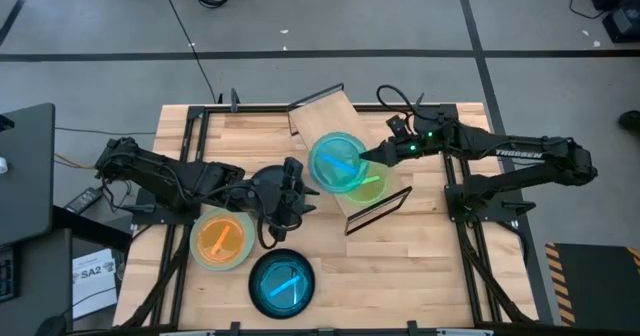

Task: Place and stack plates onto a shelf
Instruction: Stack the top transparent blue plate on top of the transparent green plate on the shelf

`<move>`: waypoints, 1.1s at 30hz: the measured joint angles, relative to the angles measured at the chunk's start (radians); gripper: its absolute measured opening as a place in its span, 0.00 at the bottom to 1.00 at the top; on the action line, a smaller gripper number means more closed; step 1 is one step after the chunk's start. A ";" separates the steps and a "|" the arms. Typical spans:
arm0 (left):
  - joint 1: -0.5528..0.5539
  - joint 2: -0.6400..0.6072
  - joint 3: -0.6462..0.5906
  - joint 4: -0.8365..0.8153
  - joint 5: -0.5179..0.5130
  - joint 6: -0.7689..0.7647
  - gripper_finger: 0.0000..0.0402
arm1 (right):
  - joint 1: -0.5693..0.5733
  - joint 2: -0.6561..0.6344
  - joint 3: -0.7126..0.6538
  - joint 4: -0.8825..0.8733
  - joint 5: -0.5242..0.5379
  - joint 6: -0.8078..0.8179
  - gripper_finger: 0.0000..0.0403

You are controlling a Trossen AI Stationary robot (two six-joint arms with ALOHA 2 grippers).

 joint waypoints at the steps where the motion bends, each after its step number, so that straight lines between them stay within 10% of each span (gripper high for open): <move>1: 0.000 0.000 0.000 0.000 0.000 -0.004 0.42 | -0.007 -0.014 0.000 -0.026 -0.008 -0.005 0.03; 14: 0.000 0.000 0.000 -0.001 0.000 -0.008 0.42 | -0.047 -0.075 0.000 -0.396 -0.007 -0.109 0.03; 33: 0.000 0.000 0.000 -0.002 0.000 -0.008 0.42 | -0.047 -0.034 0.000 -0.420 0.002 -0.127 0.03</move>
